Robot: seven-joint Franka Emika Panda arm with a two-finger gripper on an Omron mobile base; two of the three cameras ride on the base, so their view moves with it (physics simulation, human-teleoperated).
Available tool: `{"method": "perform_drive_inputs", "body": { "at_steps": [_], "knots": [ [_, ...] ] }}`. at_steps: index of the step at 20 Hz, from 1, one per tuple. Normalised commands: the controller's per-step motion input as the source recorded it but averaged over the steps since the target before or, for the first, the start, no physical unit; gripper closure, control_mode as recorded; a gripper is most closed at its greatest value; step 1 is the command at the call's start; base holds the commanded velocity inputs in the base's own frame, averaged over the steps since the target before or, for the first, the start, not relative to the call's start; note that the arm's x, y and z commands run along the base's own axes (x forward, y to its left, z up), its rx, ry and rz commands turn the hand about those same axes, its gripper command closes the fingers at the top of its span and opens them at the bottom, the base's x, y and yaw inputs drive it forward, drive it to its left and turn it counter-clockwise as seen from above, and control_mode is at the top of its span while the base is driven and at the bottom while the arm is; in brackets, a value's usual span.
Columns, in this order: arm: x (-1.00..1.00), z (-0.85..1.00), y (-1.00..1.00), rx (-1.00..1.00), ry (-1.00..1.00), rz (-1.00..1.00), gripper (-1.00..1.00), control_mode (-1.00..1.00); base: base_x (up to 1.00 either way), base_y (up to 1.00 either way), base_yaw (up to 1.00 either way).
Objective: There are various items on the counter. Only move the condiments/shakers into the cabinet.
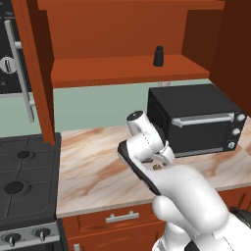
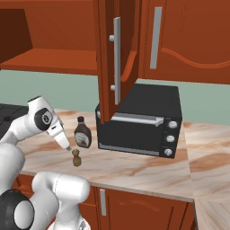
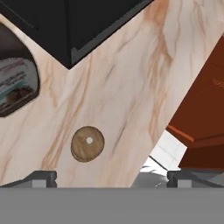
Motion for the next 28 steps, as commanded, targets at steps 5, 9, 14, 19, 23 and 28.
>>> {"method": "perform_drive_inputs", "body": {
  "at_steps": [5, 9, 14, 19, 23, 28],
  "knots": [
    [0.07, -0.29, -0.11, 0.0, 0.05, 0.05, -1.0, -1.0, 0.0, 0.0, 0.0],
    [0.02, -0.19, -0.04, 0.0, 0.0, 0.07, -1.0, -1.0, 0.0, 0.0, 0.0],
    [0.05, -0.29, -0.04, 0.0, 0.01, 0.08, -1.0, -1.0, 0.0, 0.0, 0.0],
    [0.12, -0.28, -0.03, 0.0, 0.0, 0.1, -1.0, -1.0, 0.0, 0.0, 0.0],
    [0.17, -0.2, -0.03, 0.0, 0.0, 0.09, -1.0, -1.0, 0.0, 0.0, 0.0],
    [0.05, -0.13, -0.07, 0.0, 0.0, 0.07, -1.0, -1.0, 0.0, 0.0, 0.0]
  ]
}}
